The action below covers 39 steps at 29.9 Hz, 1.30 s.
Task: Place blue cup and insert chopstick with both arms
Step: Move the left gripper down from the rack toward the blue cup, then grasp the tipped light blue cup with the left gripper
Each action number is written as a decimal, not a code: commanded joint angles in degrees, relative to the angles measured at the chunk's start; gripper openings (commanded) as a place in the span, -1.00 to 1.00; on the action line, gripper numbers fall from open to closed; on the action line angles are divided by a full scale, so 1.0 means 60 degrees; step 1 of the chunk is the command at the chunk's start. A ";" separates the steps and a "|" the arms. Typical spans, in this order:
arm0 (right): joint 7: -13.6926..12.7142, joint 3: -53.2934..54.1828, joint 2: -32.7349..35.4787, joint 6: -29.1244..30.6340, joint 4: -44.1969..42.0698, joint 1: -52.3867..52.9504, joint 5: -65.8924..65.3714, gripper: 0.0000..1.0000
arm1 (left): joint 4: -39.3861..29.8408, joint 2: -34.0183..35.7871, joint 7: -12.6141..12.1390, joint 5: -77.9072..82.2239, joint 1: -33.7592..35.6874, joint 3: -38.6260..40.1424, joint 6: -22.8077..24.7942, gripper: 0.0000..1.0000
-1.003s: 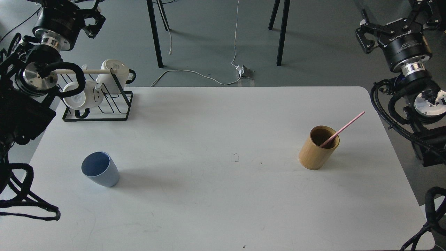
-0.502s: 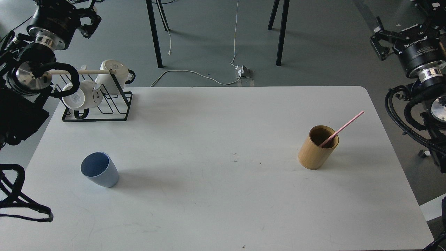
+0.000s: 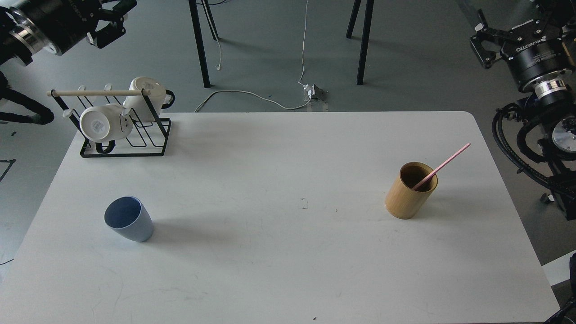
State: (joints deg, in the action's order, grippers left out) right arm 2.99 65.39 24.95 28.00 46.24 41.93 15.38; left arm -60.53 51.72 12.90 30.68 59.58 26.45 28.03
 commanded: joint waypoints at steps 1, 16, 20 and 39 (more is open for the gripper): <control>0.0000 0.0014 -0.0057 0.0000 0.0071 -0.0015 0.0014 0.98 | -0.1598 0.1191 0.0004 0.2307 -0.0246 -0.0072 -0.0005 0.99; 0.0293 0.0160 -0.0145 0.0000 0.0233 -0.0074 0.0029 0.98 | -0.3374 0.2878 -0.0055 0.7320 -0.2517 -0.0365 -0.0005 0.85; 0.0308 0.0146 -0.0160 0.0000 0.0233 -0.0074 0.0015 0.98 | -0.3345 0.3025 0.0033 0.8564 -0.2606 -0.0804 -0.0005 0.85; 0.0308 0.0410 -0.0057 0.0000 0.0203 -0.0293 0.0015 0.98 | -0.1397 0.1648 0.1161 1.2479 -0.2825 -0.3295 -0.1903 0.29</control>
State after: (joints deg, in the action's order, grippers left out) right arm 4.84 67.84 24.59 28.00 47.47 40.17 15.48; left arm -70.42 62.26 19.64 105.50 42.56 6.53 16.71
